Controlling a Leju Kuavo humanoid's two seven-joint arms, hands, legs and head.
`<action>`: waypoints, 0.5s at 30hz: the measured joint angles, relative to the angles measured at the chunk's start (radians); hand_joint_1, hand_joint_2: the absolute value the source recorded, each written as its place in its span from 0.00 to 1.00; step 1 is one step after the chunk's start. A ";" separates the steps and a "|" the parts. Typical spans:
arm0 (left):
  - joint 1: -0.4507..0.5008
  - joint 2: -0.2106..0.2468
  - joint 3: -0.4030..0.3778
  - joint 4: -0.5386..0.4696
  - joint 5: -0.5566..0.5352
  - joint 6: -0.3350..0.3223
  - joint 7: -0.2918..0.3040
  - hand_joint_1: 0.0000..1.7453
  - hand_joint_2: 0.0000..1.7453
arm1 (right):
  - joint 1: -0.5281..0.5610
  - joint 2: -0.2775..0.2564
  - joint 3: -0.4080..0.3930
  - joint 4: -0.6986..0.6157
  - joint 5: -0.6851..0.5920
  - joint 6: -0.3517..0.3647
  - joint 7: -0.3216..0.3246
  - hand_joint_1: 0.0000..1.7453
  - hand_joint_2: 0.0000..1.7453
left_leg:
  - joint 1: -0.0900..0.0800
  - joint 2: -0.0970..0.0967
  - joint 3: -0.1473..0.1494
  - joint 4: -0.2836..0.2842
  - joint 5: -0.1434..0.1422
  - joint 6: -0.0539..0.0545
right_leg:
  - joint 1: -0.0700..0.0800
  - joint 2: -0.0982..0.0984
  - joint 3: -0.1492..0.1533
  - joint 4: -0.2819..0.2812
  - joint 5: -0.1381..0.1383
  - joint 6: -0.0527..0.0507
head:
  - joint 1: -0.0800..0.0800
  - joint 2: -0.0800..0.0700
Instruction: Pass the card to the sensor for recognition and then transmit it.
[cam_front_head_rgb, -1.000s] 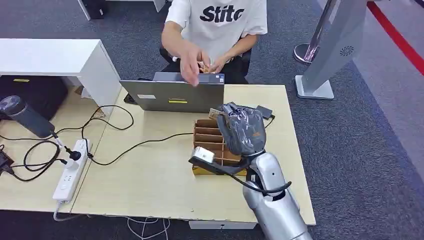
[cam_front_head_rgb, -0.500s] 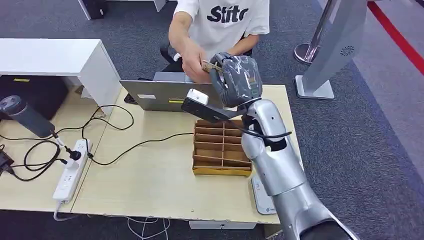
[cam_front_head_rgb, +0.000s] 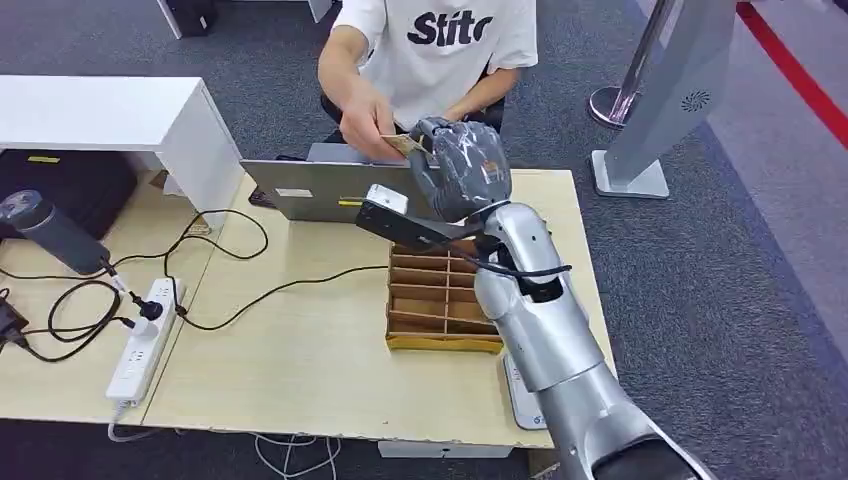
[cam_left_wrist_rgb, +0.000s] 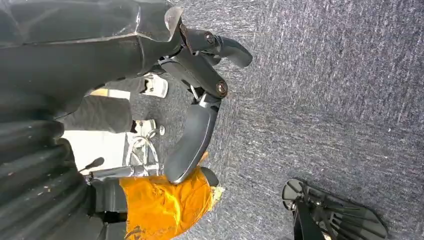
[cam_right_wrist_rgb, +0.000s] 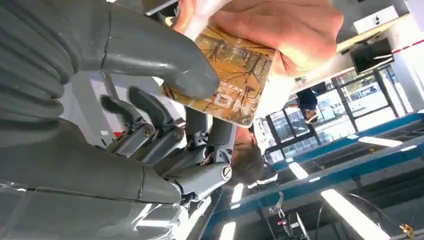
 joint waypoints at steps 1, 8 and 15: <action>0.000 0.000 0.000 0.000 0.000 0.000 0.000 0.00 1.00 | -0.001 0.002 0.000 0.002 -0.041 0.033 -0.018 0.00 1.00 | 0.000 0.000 0.000 0.000 0.000 0.000 | 0.000 0.000 0.000 0.000 0.000 0.000 | 0.000 0.000; 0.000 0.012 0.000 0.000 0.000 -0.007 0.000 0.00 1.00 | -0.058 0.006 -0.005 0.128 -0.374 0.218 -0.168 0.00 1.00 | 0.000 0.001 0.001 0.000 0.000 -0.001 | 0.000 0.001 0.000 0.000 0.000 0.000 | 0.000 0.000; 0.003 0.025 0.000 0.000 0.000 -0.008 0.003 0.00 1.00 | -0.123 -0.056 -0.138 0.327 -0.715 0.348 -0.251 0.00 1.00 | -0.001 -0.002 0.001 0.001 0.001 0.001 | 0.000 -0.002 0.002 0.000 0.001 0.001 | 0.000 0.000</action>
